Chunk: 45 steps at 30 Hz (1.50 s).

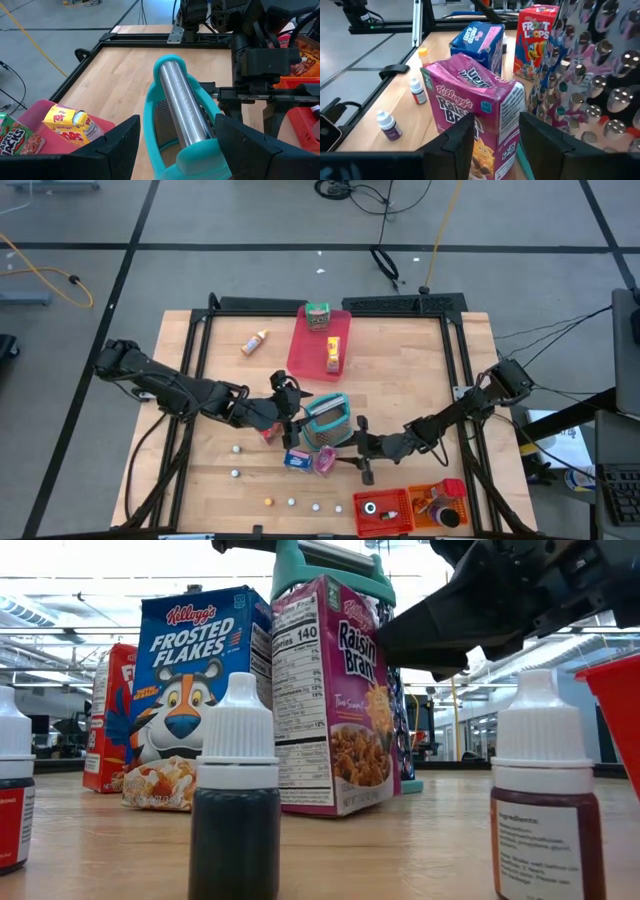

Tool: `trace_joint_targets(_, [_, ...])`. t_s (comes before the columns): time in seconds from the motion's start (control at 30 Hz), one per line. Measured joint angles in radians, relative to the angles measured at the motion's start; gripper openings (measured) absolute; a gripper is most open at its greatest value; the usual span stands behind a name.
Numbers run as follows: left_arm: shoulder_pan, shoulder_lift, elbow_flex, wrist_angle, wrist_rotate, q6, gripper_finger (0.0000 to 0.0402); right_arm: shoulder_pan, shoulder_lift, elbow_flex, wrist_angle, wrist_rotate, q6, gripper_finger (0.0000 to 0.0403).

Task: Pick & Place Kitchen Items
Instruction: Put the purple cereal box into the pink bin

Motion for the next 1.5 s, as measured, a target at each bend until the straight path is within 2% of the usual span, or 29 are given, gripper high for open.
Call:
trace_joint_targets(0.53, [0.000, 0.000, 0.000, 0.002, 0.000, 0.004, 0.0257, -0.017, 0.000, 0.000, 0.029, -0.003, 0.000, 0.0181])
trace_joint_targets(0.6, [0.000, 0.000, 0.000, 0.002, 0.000, 0.004, 0.0257, -0.017, 0.000, 0.000, 0.040, -0.031, 0.000, 0.0184])
trace_joint_targets(1.03, [0.001, 0.003, -0.003, -0.015, -0.004, 0.007, 0.0257, -0.017, 0.147, 0.118, 0.050, -0.075, -0.061, 0.0184])
trace_joint_targets(1.13, [0.001, 0.004, -0.003, -0.014, -0.004, 0.006, 0.0257, -0.019, 0.147, 0.118, 0.045, -0.079, -0.045, 0.0170])
trace_joint_targets(1.27, [0.001, 0.003, -0.003, -0.012, -0.004, 0.005, 0.0257, -0.028, 0.147, 0.118, 0.054, -0.078, -0.029, 0.0130])
trace_joint_targets(1.5, [0.000, 0.003, -0.003, -0.009, -0.003, 0.004, 0.0257, -0.029, 0.147, 0.117, 0.050, -0.078, -0.038, 0.0015])
